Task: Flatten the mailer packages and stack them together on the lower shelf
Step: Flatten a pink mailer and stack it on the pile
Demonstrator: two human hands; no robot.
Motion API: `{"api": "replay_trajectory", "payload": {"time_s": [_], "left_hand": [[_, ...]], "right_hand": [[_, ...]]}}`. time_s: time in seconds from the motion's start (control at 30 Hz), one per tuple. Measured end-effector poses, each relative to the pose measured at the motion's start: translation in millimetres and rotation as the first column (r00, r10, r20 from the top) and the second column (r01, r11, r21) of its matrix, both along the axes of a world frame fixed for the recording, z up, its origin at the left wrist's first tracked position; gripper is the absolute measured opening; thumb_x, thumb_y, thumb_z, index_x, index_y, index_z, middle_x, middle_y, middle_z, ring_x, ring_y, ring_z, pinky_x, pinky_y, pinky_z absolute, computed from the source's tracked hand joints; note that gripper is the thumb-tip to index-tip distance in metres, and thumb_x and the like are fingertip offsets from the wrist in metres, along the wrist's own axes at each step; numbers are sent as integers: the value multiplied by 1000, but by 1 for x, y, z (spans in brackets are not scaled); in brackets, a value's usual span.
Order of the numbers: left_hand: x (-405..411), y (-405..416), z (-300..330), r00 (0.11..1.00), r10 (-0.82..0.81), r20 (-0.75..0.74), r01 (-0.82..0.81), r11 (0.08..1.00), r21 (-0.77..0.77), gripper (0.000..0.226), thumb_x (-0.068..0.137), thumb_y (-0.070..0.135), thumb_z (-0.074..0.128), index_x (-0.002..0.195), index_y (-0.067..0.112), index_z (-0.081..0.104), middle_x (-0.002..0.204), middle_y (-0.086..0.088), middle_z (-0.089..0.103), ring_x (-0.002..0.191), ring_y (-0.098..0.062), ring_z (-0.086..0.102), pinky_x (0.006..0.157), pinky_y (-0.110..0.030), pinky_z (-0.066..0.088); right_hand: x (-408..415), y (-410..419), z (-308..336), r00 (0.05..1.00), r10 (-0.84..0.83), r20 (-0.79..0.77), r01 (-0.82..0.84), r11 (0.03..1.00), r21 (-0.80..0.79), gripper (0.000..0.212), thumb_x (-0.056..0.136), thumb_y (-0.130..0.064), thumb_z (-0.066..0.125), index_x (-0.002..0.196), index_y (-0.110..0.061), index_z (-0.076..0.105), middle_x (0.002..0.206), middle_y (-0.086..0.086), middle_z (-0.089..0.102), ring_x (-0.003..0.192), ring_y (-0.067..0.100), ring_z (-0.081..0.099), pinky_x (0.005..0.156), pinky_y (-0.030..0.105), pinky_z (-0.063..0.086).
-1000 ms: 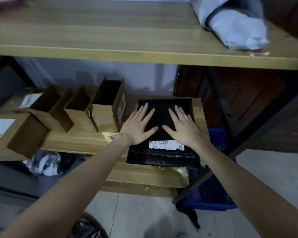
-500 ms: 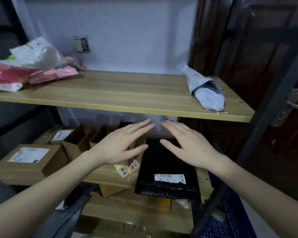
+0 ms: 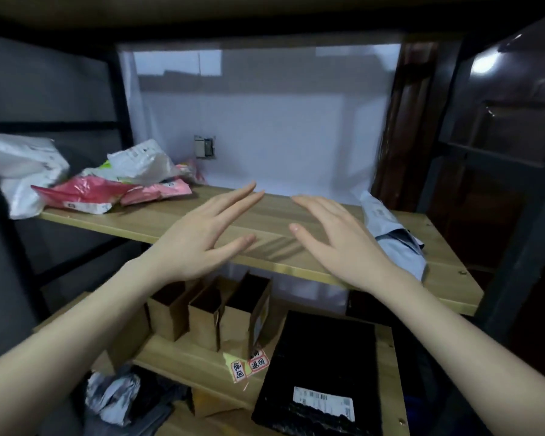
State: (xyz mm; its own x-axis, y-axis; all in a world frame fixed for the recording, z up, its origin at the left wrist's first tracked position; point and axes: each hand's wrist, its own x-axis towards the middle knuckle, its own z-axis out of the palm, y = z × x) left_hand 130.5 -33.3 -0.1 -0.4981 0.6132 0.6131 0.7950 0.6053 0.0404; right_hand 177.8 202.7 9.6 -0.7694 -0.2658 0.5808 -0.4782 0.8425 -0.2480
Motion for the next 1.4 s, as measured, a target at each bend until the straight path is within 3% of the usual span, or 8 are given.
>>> {"api": "replay_trajectory", "payload": {"time_s": [0.17, 0.4, 0.5, 0.67, 1.0, 1.13, 1.2, 1.4], "left_hand": [[-30, -25, 10, 988, 151, -10, -151, 988, 9, 65, 89, 61, 33, 148, 37, 20, 157, 13, 18, 141, -3, 24, 112, -22, 22], [-100, -79, 27, 954, 296, -57, -295, 955, 15, 70, 84, 64, 32, 146, 34, 27, 155, 10, 23, 140, -13, 30, 111, -34, 31], [-141, -109, 41, 929, 363, -65, -364, 932, 6, 75, 79, 65, 29, 147, 32, 28, 156, 7, 22, 141, -16, 28, 112, -31, 24], [-206, -149, 63, 892, 439, -108, -444, 896, -20, 77, 79, 64, 26, 147, 28, 30, 156, 3, 23, 141, -18, 29, 114, -32, 23], [-304, -189, 86, 872, 480, -95, -489, 857, -162, 86, 71, 71, 15, 147, 32, 27, 157, 4, 22, 141, -16, 27, 113, -31, 24], [-333, -187, 98, 877, 475, -77, -478, 841, -253, 66, 87, 64, 31, 147, 37, 24, 158, 7, 17, 142, -15, 25, 114, -31, 21], [-347, -185, 104, 880, 469, -68, -470, 844, -260, 66, 85, 62, 25, 146, 38, 26, 157, 7, 20, 142, -14, 26, 114, -32, 21], [-376, -184, 117, 898, 440, -26, -430, 861, -273, 59, 89, 60, 24, 144, 38, 31, 156, 7, 26, 141, -14, 29, 115, -33, 23]], "right_hand": [[-47, -20, 20, 999, 36, 12, -35, 998, -43, 49, 95, -40, 44, 140, -21, 39, 145, -7, 41, 136, 11, 32, 106, 22, 23], [-120, -66, 44, 1000, -9, -26, 13, 983, 182, 52, 94, -38, 42, 143, -22, 33, 147, -7, 36, 136, 14, 30, 102, 32, 34], [-169, -91, 53, 999, -12, -52, 26, 958, 286, 53, 92, -35, 43, 142, -20, 34, 146, -2, 39, 134, 20, 34, 104, 38, 37], [-247, -136, 68, 998, -20, -54, 38, 934, 355, 51, 91, -31, 46, 140, -19, 35, 145, 2, 40, 133, 22, 35, 100, 36, 38], [-386, -185, 69, 993, -116, 26, 97, 919, 383, 47, 87, -22, 49, 132, -11, 43, 136, 12, 47, 124, 30, 44, 96, 40, 44], [-429, -205, 61, 990, -114, 80, 76, 923, 377, 38, 88, -24, 49, 124, -12, 49, 130, 14, 50, 121, 32, 47, 94, 41, 45], [-447, -217, 57, 988, -119, 103, 72, 923, 379, 34, 87, -22, 50, 119, -13, 52, 128, 12, 52, 120, 31, 49, 92, 40, 47], [-493, -247, 41, 985, -74, 158, 7, 921, 389, 44, 87, -24, 56, 130, -20, 50, 134, 6, 49, 118, 26, 51, 87, 29, 45]]}}
